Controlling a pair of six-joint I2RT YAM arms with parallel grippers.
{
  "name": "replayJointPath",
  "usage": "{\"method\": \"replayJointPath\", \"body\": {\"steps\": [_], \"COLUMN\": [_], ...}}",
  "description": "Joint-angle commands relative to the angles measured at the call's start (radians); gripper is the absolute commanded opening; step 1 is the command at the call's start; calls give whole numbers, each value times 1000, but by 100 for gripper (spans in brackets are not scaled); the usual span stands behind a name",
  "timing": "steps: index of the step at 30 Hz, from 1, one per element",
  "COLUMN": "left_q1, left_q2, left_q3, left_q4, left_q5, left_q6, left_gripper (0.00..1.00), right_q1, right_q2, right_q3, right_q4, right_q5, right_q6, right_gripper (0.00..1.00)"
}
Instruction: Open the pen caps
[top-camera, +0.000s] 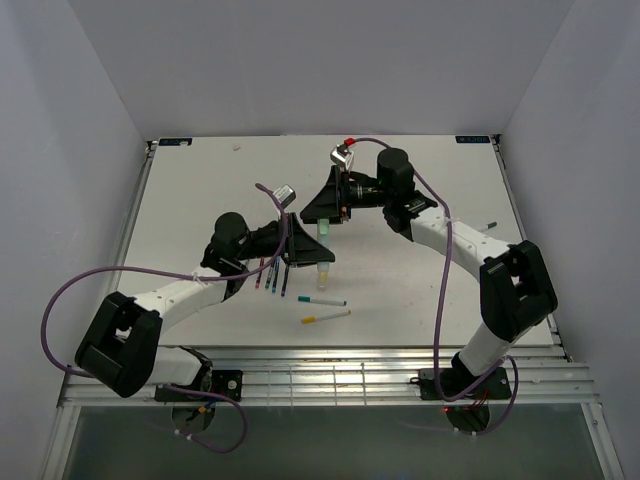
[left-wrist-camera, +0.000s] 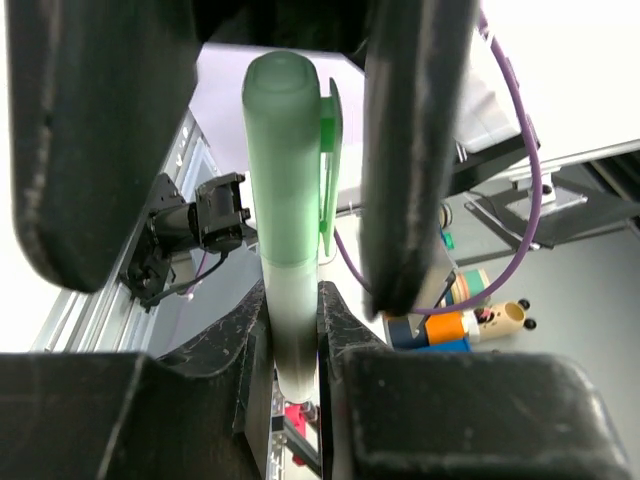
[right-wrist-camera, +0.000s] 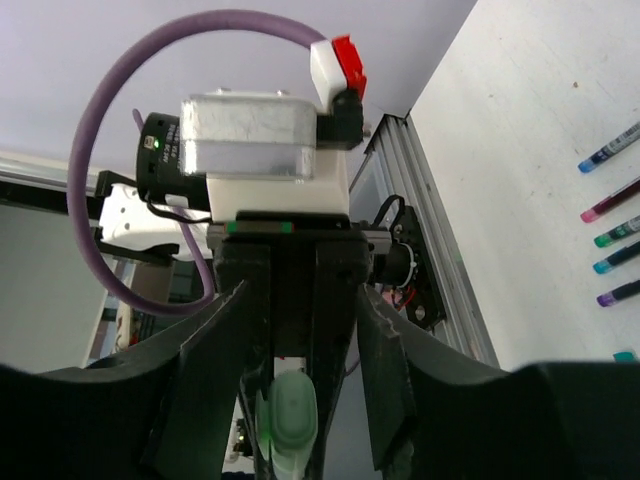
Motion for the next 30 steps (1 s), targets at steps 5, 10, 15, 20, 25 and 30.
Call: {"method": "replayJointPath", "body": {"steps": [5,10,15,20,25,30], "left_q1": [25,37,39,48,54,59], "left_q2": [-30,-28,-22,-19,-10,4], "left_q3": [-6,-9,-9,-3,-3,-12], "left_q4": [52,53,53,55,64,98], "left_q5": [-12,-6,-3,-3,-14,-21], "left_q6": [-22,-27,-30,-36,-50,-82], "left_gripper": [0,0,0,0,0,0], "right_q1": [-2,-5,-2,10,18,21], "right_q2": [-85,-88,-62,-49,-46,-51], "right_q3": [-53,-44,-47,-34,-47,-56], "right_q4": [46,17,73,69,72,55], "right_q5": [23,17,8,6,2,3], "right_q6": [-9,-20,26,23,17,2], "right_gripper": [62,55,32,33,32,28]}}
